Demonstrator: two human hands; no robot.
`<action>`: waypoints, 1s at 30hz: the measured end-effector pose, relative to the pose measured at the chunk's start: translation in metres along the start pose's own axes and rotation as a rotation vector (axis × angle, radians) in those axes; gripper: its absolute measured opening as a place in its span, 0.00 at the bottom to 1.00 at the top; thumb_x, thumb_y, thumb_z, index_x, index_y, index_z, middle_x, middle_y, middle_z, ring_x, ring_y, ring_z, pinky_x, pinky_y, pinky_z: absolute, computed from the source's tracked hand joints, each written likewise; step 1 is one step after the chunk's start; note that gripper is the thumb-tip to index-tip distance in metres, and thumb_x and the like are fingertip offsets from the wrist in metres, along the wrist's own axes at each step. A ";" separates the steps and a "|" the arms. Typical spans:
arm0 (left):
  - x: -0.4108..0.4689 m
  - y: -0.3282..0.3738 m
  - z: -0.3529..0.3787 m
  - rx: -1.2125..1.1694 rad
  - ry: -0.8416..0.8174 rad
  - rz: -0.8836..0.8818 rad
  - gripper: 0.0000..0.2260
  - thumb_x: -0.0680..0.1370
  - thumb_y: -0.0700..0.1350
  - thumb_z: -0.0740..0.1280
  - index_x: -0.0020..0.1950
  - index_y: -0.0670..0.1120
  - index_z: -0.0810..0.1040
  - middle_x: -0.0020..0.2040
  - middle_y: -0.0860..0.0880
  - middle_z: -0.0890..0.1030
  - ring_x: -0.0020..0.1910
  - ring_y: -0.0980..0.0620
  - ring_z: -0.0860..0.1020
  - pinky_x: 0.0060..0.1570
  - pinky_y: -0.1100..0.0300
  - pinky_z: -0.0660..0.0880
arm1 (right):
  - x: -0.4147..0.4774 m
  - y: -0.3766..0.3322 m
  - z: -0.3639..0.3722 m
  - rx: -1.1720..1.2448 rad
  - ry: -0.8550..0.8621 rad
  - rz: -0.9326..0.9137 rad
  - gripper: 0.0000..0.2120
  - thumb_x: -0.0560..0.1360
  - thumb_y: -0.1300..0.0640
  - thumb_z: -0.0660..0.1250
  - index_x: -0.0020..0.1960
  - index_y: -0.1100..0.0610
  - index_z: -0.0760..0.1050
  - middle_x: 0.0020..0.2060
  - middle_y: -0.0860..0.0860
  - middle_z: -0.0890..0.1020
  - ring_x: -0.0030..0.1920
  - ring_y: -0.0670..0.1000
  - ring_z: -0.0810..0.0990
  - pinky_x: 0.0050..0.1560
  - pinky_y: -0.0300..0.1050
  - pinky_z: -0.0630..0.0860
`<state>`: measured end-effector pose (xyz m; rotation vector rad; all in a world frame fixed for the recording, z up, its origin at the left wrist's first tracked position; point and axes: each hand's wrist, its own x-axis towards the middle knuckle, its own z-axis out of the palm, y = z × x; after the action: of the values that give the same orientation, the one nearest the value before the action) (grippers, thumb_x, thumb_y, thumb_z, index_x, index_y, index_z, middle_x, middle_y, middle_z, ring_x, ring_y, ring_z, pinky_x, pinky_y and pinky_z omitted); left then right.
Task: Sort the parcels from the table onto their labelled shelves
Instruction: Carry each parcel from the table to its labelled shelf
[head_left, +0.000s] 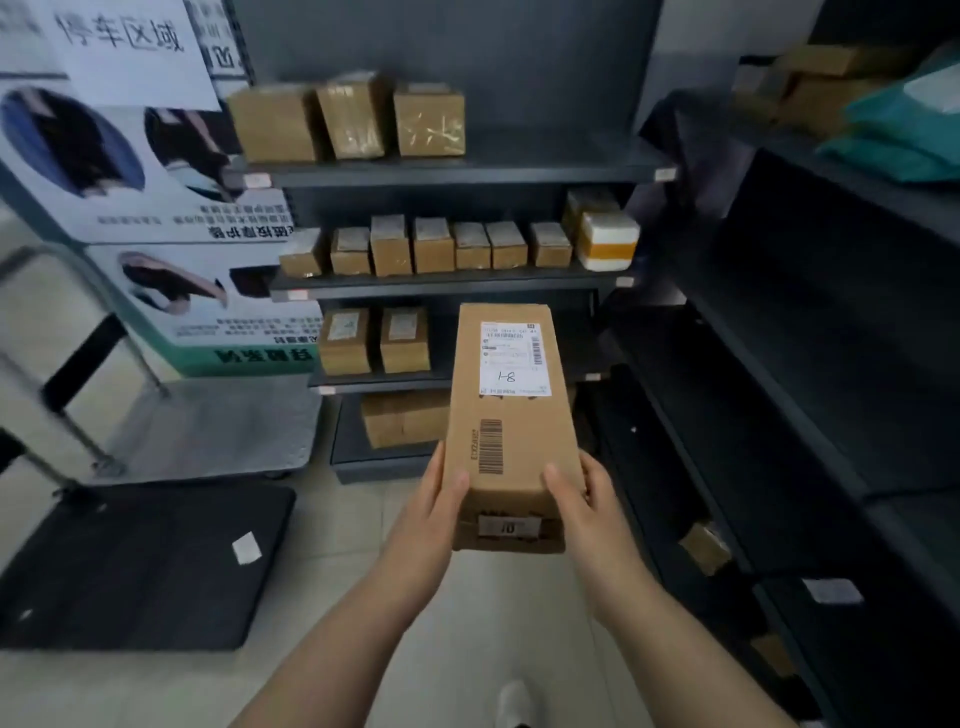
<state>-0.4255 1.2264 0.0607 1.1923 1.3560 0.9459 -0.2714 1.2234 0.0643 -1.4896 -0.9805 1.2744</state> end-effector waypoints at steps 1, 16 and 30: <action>0.016 -0.003 0.005 -0.008 0.017 -0.023 0.16 0.80 0.59 0.52 0.67 0.71 0.61 0.55 0.71 0.72 0.54 0.71 0.71 0.50 0.68 0.71 | 0.020 0.002 -0.001 -0.014 -0.025 0.026 0.16 0.79 0.47 0.60 0.64 0.41 0.62 0.52 0.42 0.77 0.50 0.42 0.78 0.39 0.34 0.74; 0.170 -0.072 0.030 -0.040 0.061 -0.345 0.16 0.83 0.53 0.54 0.69 0.66 0.63 0.65 0.63 0.73 0.62 0.66 0.71 0.63 0.64 0.67 | 0.202 0.055 -0.002 -0.149 -0.149 0.360 0.19 0.79 0.50 0.61 0.69 0.45 0.63 0.54 0.43 0.77 0.49 0.39 0.75 0.41 0.36 0.71; 0.385 -0.144 -0.029 -0.092 -0.025 -0.367 0.25 0.78 0.55 0.58 0.75 0.61 0.58 0.66 0.67 0.72 0.66 0.67 0.68 0.69 0.60 0.63 | 0.410 0.102 0.073 -0.040 -0.146 0.408 0.17 0.78 0.57 0.63 0.63 0.41 0.67 0.57 0.42 0.78 0.56 0.42 0.76 0.52 0.39 0.71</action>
<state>-0.4580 1.5776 -0.1521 0.8452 1.4338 0.7189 -0.2819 1.5977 -0.1446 -1.7046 -0.8211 1.6798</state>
